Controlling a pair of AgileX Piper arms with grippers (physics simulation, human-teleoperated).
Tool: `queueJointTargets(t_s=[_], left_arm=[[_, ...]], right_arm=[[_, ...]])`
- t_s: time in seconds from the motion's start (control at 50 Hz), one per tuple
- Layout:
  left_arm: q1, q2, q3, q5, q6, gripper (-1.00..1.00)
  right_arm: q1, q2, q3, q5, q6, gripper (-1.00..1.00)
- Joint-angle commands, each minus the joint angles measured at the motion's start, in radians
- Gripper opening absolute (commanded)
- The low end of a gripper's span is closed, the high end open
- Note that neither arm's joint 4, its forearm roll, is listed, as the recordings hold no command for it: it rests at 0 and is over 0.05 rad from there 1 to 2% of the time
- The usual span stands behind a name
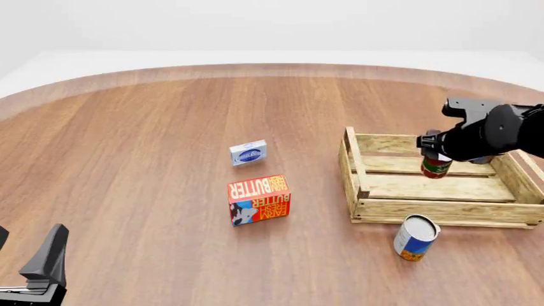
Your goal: Pick up the tomato sauce, and put it in the wooden tray.
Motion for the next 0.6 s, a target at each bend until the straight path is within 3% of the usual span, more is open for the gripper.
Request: queueJointTargets(t_s=[0.02, 0.6], left_arm=[[-0.020, 0.000, 0.000, 0.000, 0.000, 1.00], [-0.020, 0.000, 0.000, 0.000, 0.000, 1.00]], right_arm=[[-0.013, 0.044, 0.013, -0.041, 0.001, -1.00], [-0.002, 0.110, 0.044, -0.102, 0.003, -1.00]])
